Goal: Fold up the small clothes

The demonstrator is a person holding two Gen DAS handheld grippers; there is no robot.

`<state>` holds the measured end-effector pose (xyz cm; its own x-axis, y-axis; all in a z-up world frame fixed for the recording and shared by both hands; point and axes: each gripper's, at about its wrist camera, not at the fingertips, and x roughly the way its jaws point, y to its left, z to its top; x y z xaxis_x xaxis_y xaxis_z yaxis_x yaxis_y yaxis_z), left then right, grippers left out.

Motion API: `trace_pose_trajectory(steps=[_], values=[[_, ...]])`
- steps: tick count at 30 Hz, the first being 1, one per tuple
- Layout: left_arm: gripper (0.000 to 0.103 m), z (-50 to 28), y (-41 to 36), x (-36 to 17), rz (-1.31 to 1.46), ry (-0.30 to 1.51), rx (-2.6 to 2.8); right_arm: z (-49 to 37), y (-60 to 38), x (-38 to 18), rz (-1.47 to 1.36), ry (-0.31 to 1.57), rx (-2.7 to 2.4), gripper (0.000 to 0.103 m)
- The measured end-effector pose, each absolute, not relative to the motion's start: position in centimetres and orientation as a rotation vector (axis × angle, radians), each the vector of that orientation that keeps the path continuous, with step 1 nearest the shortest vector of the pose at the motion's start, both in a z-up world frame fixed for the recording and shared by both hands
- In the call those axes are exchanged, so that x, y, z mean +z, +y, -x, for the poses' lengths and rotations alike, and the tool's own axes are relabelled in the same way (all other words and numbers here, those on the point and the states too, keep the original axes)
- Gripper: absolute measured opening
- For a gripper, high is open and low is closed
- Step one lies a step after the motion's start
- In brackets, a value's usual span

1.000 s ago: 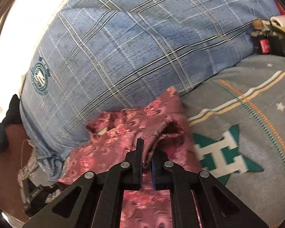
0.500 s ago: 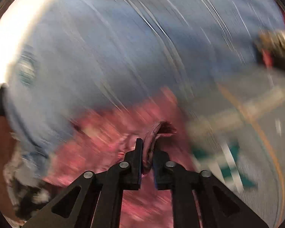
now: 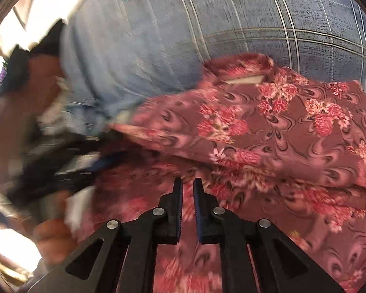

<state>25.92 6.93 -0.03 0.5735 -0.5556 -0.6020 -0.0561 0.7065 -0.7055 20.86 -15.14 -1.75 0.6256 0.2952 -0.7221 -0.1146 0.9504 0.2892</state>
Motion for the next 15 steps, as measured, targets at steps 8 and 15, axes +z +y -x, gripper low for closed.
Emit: trace_pose_trajectory(steps=[8,15], values=[[0.044,-26.4,7.6,0.0,0.799,0.917,-0.339,-25.4,-13.7,-1.0,-0.429,0.710,0.234,0.014],[0.044,-26.6,8.3,-0.5,0.832,0.931,-0.336,-28.2,-7.1,-3.7,-0.332,0.901,0.577,0.011]])
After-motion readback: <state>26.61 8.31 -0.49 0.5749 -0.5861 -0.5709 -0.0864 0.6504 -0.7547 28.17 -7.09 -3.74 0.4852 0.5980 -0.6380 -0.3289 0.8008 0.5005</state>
